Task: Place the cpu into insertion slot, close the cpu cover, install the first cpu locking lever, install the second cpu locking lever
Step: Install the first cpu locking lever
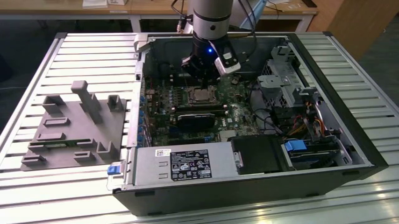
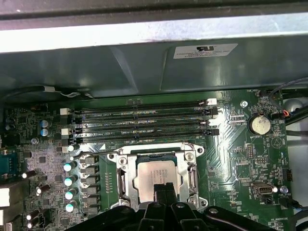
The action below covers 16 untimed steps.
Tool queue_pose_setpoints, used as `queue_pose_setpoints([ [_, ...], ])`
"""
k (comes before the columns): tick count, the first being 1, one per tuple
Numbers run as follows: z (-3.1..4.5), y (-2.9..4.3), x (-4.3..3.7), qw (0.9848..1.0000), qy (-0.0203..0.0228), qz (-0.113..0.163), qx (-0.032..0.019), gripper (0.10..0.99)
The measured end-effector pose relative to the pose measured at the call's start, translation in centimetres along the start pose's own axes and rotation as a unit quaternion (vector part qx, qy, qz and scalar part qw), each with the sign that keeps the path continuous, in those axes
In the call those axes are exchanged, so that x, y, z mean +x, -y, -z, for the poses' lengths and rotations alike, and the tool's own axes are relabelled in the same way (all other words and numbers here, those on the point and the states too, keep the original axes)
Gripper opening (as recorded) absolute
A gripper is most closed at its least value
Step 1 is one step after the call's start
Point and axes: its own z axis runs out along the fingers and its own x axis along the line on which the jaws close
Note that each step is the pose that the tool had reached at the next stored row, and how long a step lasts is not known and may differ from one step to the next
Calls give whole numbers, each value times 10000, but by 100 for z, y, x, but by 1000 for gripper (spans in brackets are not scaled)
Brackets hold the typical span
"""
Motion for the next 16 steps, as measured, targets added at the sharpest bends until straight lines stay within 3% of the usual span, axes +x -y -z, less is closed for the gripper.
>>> queue_pose_setpoints([
  [7, 2, 1, 13, 10000, 0, 0, 1, 106],
  [16, 3, 15, 169, 10000, 10, 1, 0, 106],
])
